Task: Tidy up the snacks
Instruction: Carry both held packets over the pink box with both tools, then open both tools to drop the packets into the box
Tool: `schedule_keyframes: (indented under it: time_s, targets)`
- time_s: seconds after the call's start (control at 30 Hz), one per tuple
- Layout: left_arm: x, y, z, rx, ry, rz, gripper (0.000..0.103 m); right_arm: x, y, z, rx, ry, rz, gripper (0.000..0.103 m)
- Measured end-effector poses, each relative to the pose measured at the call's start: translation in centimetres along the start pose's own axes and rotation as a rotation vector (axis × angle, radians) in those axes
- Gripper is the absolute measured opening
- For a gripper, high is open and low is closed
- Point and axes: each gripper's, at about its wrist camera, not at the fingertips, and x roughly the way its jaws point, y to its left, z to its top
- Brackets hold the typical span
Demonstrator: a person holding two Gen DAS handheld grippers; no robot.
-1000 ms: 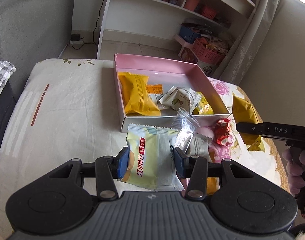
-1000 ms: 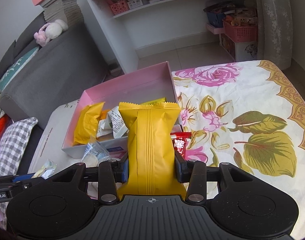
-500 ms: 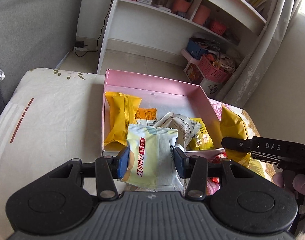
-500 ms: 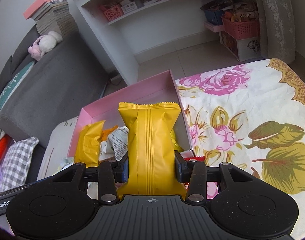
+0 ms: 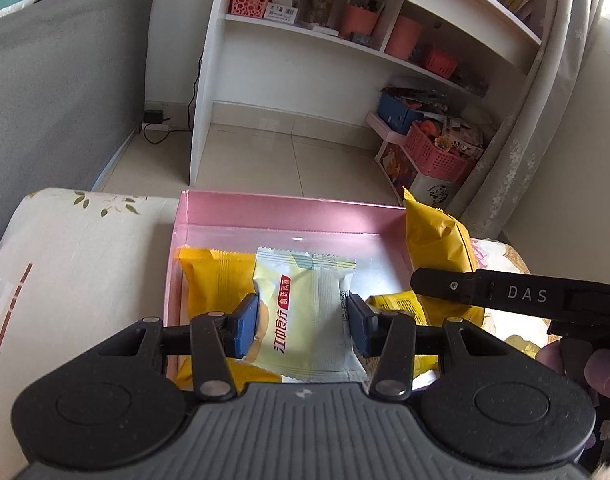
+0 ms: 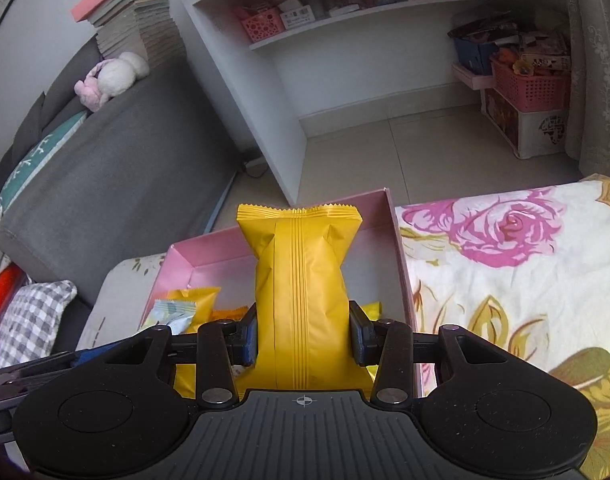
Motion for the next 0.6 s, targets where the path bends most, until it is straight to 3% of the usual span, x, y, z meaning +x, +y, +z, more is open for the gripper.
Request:
schedule_keyframes:
  time_s: [0.6]
  targets:
    - [5.8,-1.0,1.4,0.045,-0.034,0.075,0.044,3.5,-2.0,0.4,-0.007,-0.012,0.043,0.042]
